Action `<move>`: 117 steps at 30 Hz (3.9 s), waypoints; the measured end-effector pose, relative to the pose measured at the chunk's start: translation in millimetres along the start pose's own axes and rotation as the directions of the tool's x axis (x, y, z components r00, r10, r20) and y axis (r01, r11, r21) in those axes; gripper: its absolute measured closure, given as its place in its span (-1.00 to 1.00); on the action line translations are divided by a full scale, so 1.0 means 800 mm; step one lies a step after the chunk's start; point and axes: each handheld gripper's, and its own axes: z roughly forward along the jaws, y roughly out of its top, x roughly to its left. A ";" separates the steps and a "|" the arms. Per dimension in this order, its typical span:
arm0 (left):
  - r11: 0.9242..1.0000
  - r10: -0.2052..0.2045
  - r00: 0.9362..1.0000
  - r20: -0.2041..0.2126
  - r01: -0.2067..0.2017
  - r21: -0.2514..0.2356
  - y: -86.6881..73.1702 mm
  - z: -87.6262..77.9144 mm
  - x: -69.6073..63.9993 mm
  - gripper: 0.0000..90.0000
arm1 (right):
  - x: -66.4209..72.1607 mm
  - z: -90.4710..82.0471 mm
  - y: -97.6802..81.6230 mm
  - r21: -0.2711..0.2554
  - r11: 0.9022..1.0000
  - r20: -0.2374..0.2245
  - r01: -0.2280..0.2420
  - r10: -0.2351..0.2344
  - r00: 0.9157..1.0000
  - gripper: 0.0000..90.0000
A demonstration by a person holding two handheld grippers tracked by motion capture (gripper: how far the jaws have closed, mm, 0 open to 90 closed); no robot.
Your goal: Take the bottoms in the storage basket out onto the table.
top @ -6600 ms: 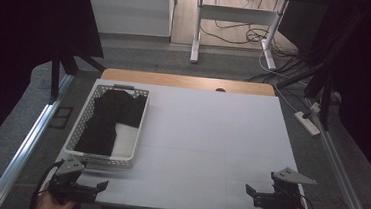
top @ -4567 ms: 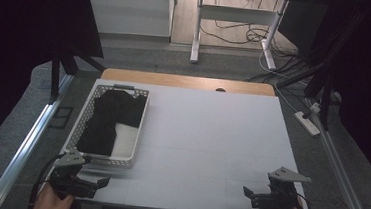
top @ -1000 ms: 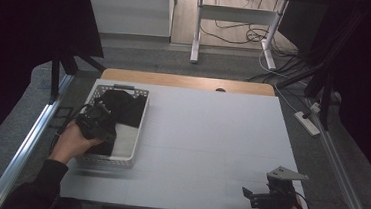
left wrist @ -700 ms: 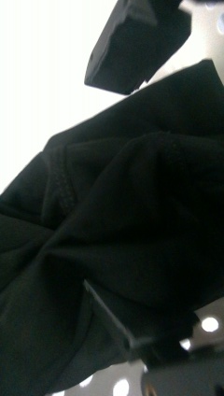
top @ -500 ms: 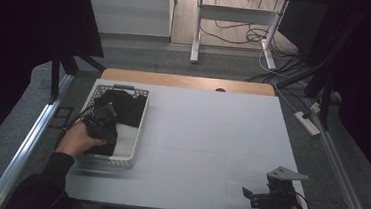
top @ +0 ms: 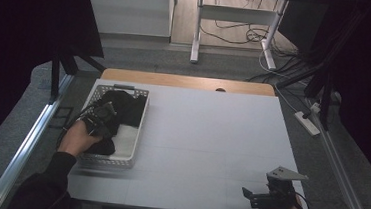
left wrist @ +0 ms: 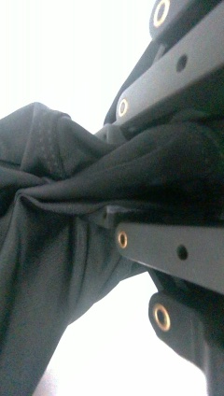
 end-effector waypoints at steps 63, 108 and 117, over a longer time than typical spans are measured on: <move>0.963 -0.029 0.988 0.149 0.067 -0.261 0.131 0.038 0.019 -0.85 | -0.001 -0.001 0.000 -0.003 1.000 -0.003 -0.003 0.003 1.000 -1.00; 0.947 -0.005 1.000 -0.001 0.004 -0.321 0.105 -0.005 0.026 0.65 | -0.002 -0.001 -0.001 -0.008 1.000 -0.002 -0.012 0.011 1.000 -1.00; 0.923 0.025 0.998 0.054 -0.002 -0.385 0.085 -0.038 0.030 0.64 | -0.002 -0.001 0.000 -0.009 1.000 0.001 -0.011 0.011 1.000 -1.00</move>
